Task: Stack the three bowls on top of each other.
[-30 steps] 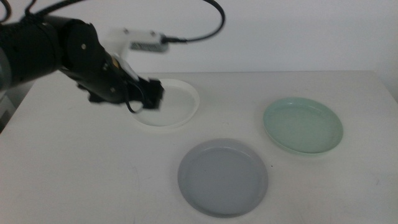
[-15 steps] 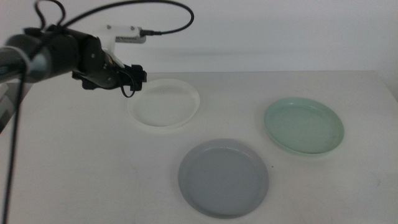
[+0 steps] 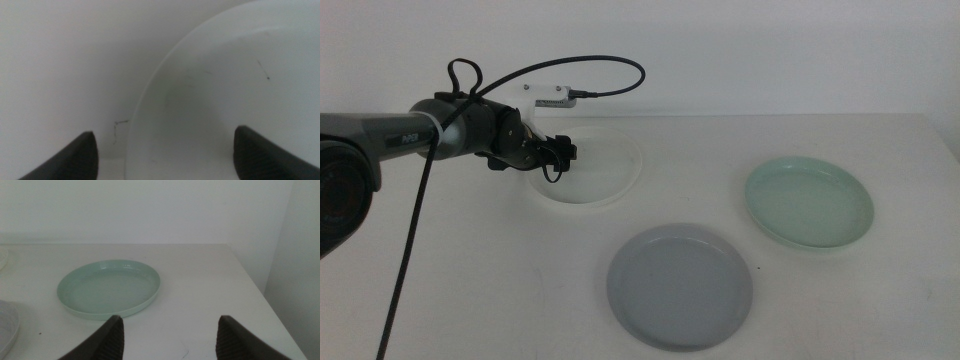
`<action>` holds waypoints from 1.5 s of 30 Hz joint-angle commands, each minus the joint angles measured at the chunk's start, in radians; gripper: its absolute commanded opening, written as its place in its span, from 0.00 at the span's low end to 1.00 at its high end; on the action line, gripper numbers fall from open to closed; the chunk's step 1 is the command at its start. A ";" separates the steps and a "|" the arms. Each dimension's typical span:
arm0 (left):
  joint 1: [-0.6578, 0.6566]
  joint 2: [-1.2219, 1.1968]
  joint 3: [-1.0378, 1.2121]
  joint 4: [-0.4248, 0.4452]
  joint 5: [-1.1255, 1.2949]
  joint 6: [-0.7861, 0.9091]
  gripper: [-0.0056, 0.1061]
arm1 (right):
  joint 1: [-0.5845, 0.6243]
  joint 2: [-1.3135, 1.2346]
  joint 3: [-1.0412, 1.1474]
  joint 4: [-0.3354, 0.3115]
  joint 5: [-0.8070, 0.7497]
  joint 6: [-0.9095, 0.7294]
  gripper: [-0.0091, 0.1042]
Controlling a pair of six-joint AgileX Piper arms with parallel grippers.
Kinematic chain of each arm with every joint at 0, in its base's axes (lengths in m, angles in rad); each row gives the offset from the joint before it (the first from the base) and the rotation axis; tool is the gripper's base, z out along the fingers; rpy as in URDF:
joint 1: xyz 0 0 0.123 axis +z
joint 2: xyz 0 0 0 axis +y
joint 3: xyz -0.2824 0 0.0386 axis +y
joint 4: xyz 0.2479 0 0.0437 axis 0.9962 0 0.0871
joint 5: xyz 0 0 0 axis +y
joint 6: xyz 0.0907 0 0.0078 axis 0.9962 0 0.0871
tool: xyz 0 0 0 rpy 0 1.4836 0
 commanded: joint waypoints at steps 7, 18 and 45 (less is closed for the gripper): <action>0.007 -0.056 -0.029 -0.032 -0.036 -0.029 0.07 | -0.006 -0.027 -0.007 -0.014 -0.077 -0.007 0.50; 0.051 -0.343 0.040 -0.065 0.071 -0.027 0.05 | -0.006 -0.027 -0.007 -0.014 -0.077 -0.007 0.50; -0.367 -0.672 0.732 -0.142 -0.291 -0.143 0.05 | -0.006 -0.027 -0.007 -0.014 -0.077 -0.007 0.50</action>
